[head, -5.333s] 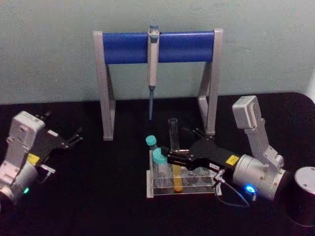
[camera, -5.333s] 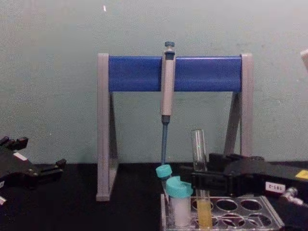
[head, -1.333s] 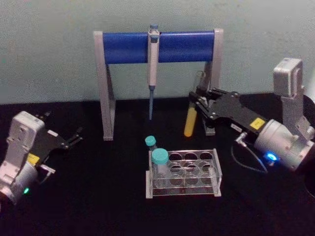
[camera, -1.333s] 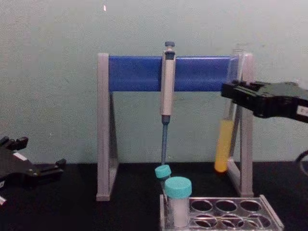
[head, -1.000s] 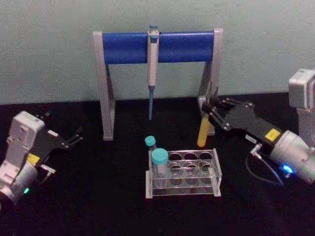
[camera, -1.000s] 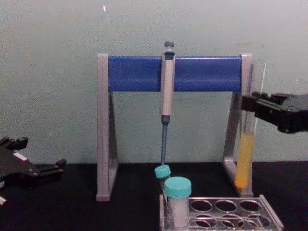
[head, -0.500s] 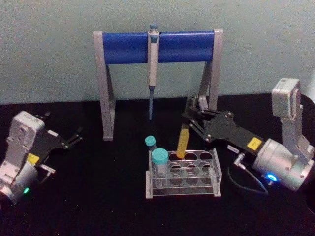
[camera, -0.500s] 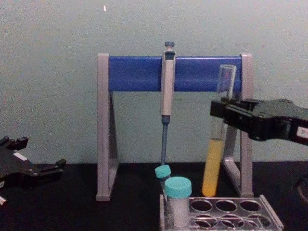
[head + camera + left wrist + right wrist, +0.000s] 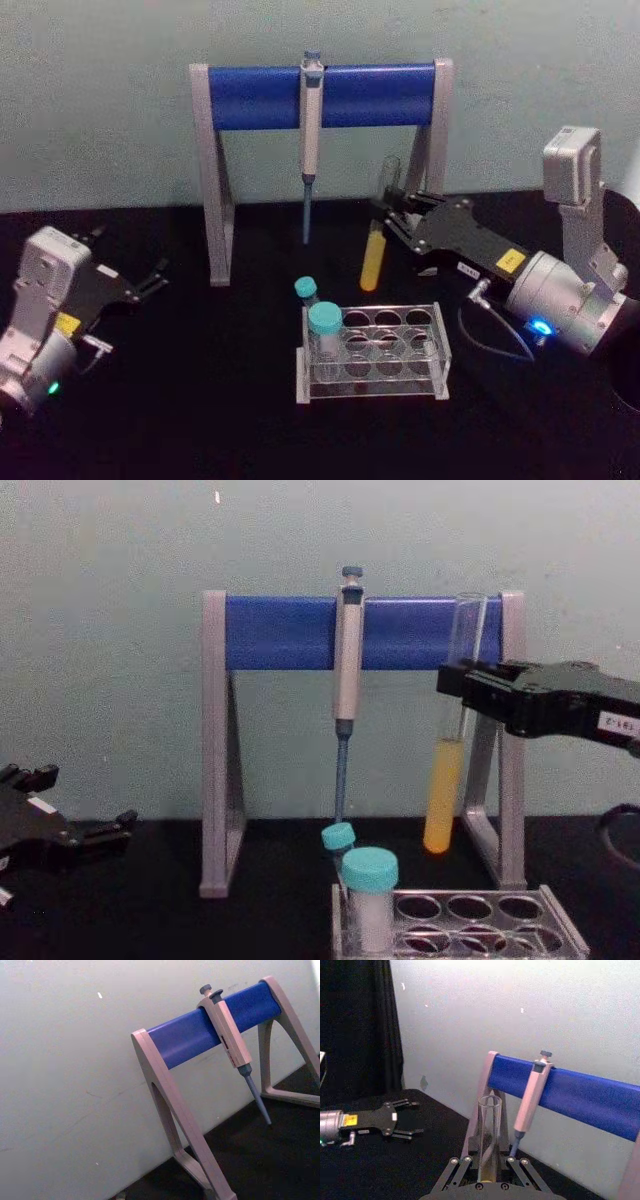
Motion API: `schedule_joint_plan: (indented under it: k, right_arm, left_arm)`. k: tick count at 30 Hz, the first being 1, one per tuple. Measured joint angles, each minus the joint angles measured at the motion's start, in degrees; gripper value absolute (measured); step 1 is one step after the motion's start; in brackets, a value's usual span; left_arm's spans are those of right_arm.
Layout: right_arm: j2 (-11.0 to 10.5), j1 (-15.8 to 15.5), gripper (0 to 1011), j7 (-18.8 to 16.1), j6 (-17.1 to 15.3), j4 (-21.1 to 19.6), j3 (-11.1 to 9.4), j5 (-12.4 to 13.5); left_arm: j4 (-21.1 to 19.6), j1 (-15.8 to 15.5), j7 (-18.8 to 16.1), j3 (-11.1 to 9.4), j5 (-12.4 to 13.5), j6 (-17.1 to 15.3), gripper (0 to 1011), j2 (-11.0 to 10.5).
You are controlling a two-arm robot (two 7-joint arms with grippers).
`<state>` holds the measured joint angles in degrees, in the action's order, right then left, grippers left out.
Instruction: Pick up the test tube from the test tube rack, shake it, then place it back into the test tube rack.
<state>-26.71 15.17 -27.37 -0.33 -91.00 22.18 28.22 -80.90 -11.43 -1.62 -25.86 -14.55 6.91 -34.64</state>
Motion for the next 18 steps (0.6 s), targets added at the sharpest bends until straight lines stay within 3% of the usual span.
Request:
schedule_joint_plan:
  k: [10, 18]
  right_arm:
    - [-1.2, -1.1, 229, 1.1, -0.1, -0.5, -1.7, 0.0]
    - [-3.8, -5.3, 229, 1.7, -0.4, -4.4, -3.8, 0.2]
  left_arm:
    - [0.0, 0.0, 0.0, 0.0, 0.0, 0.0, 1001, 0.0]
    - [0.0, 0.0, 0.0, 0.0, 0.0, 0.0, 1001, 0.0]
